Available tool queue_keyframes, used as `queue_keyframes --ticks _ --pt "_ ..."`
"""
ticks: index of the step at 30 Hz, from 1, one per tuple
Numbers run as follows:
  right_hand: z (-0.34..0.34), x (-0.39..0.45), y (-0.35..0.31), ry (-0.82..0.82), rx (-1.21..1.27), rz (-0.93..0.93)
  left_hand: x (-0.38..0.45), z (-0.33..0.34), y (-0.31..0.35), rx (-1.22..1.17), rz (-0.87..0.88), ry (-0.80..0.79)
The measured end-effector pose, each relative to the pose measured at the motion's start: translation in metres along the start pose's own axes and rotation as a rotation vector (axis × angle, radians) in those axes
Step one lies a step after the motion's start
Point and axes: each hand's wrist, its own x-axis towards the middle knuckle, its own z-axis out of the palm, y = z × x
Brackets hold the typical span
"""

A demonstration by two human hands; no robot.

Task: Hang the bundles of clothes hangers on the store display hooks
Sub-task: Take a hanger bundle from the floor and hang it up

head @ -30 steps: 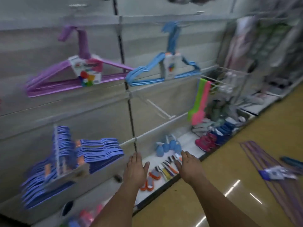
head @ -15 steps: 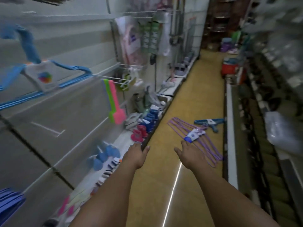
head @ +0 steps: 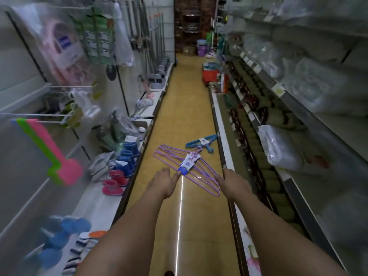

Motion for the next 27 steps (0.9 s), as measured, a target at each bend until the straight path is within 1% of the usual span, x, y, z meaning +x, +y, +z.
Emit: queue_keyframes --ticks 5,9,16,21,27 --pt "-0.011 0.067 -0.015 0.006 0.028 0.055 0.086 -0.022 -0.010 -0.037 0.029 -0.009" --pt "-0.017 0.112 -0.026 0.003 -0.005 0.114 0.146 -0.033 -0.021 -0.049 0.040 -0.030" --pt "-0.019 0.183 -0.035 -0.006 -0.032 0.161 0.218 -0.039 -0.022 -0.009 0.049 -0.074" --pt "-0.017 0.246 -0.040 -0.045 -0.067 0.152 0.277 -0.038 -0.020 -0.027 0.030 -0.089" --pt "-0.023 0.345 -0.033 -0.077 -0.071 0.109 0.362 -0.038 -0.010 -0.045 0.021 -0.091"
